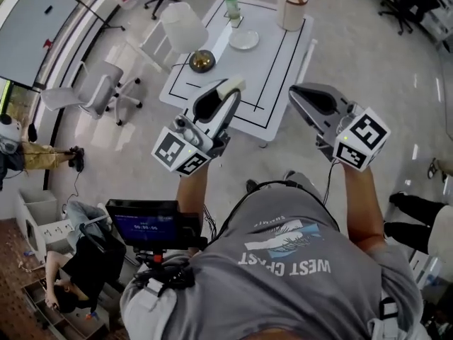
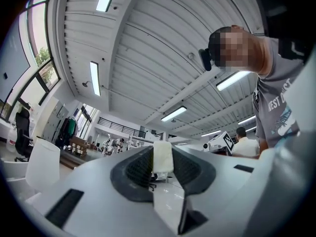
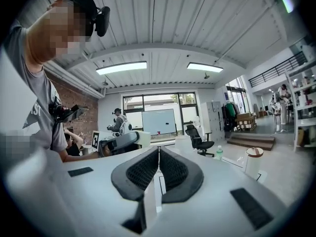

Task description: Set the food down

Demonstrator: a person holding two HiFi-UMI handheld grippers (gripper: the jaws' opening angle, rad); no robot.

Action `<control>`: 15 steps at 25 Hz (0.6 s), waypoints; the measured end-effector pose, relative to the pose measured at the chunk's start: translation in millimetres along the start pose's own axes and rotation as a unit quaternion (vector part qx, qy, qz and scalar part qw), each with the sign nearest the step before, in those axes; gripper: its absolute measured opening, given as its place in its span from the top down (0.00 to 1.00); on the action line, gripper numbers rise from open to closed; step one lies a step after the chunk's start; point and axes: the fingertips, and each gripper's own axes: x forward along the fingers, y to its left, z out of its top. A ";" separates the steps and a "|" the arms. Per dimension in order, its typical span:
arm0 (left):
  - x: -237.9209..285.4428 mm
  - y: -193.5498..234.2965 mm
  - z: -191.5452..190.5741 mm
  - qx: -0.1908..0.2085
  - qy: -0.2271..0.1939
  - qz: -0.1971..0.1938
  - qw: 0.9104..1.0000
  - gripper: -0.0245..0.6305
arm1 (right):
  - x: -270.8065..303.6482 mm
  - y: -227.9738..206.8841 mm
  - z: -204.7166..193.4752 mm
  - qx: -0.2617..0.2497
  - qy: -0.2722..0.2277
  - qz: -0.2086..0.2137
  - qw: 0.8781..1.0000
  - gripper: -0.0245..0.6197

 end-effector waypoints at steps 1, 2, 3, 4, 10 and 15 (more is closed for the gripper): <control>-0.2 8.8 1.2 -0.006 0.004 0.002 1.000 0.80 | 6.4 -3.9 1.1 0.007 0.004 -0.003 1.000 0.95; 0.8 20.1 2.5 -0.009 0.007 0.005 1.000 0.80 | 14.8 -10.2 2.6 0.012 0.006 -0.004 1.000 0.95; 3.3 32.1 2.5 -0.011 0.009 0.008 1.000 0.80 | 23.4 -18.3 3.4 0.016 0.008 -0.004 1.000 0.95; 6.8 43.3 0.4 -0.012 0.009 0.013 1.000 0.80 | 31.0 -27.5 2.8 0.018 0.010 -0.002 1.000 0.95; 22.9 71.2 -17.6 0.001 -0.020 0.069 0.997 0.80 | 54.6 -68.2 5.0 -0.024 0.033 0.053 0.998 0.95; 59.6 67.6 -16.7 -0.005 -0.012 0.069 0.998 0.80 | 34.2 -96.3 16.1 -0.006 0.038 0.054 0.998 0.95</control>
